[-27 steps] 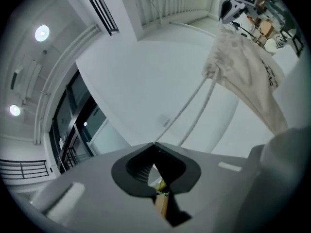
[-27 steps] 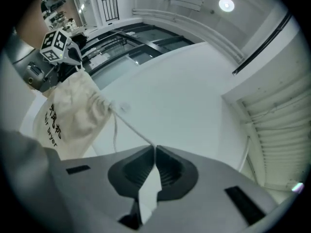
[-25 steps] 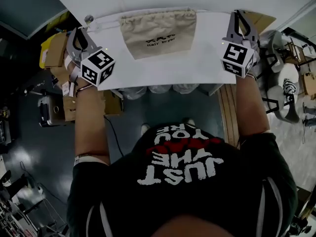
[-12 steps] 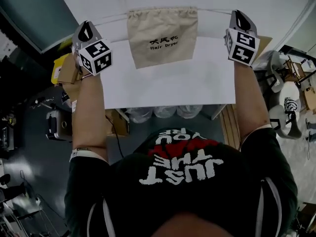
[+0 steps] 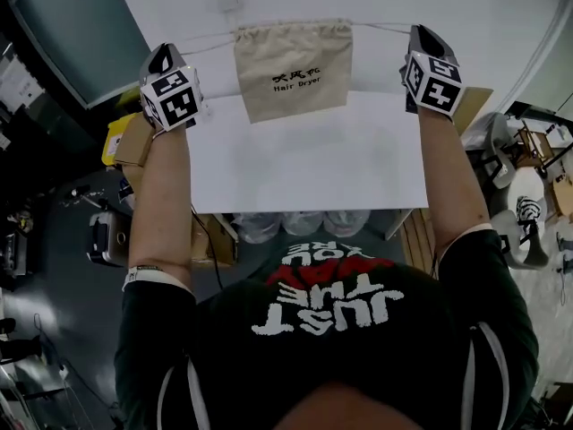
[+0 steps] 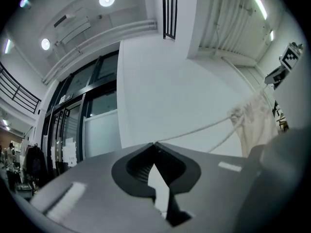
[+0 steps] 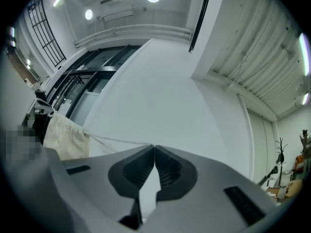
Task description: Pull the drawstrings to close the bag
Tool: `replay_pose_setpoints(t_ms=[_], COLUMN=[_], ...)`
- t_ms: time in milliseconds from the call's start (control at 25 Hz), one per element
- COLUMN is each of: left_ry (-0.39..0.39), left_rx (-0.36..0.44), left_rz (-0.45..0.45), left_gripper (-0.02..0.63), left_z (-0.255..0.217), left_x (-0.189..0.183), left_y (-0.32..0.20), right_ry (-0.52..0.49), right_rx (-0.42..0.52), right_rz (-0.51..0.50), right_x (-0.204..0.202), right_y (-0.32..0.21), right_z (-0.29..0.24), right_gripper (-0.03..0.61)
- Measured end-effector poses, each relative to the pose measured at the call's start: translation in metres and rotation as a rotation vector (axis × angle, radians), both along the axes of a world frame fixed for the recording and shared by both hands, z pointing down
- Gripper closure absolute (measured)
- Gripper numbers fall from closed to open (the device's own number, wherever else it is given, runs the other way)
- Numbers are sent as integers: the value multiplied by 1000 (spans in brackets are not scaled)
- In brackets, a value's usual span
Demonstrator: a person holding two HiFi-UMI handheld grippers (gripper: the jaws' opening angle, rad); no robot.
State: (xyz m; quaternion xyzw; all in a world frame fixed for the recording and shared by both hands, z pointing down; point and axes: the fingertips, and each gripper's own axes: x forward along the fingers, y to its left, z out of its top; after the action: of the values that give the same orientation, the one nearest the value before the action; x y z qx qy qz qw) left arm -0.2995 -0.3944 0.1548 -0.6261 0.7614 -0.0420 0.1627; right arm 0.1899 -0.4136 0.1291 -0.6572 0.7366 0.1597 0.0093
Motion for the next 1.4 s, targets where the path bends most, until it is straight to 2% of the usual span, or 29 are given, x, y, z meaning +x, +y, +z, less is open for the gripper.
replay_pose_setpoints(t_ms=[280, 480, 600, 760, 920, 1240, 1400], left_ry=[-15, -48, -47, -46, 19, 145, 144], left_rx=[-2, -25, -25, -16, -7, 2, 0], left_rz=[-29, -88, -83, -66, -52, -39, -53], left_gripper=[604, 604, 606, 604, 604, 604, 604], left_z=[-9, -6, -10, -15, -13, -8, -12], left_x=[-9, -39, -42, -38, -44, -56, -53], left_y=[2, 4, 5, 6, 9, 8, 7], right_ry=[13, -81, -46, -73, -65, -117, -133], right_rx=[5, -22, -20, -10, 8, -10, -17], right_rz=[-1, 24, 31, 24, 0, -58, -76], right_x=[4, 47, 52, 51, 44, 32, 36], right_y=[2, 0, 2, 1, 8, 6, 6], right_z=[-14, -7, -4, -10, -15, -11, -10], right_gripper=[568, 569, 571, 569, 569, 569, 569])
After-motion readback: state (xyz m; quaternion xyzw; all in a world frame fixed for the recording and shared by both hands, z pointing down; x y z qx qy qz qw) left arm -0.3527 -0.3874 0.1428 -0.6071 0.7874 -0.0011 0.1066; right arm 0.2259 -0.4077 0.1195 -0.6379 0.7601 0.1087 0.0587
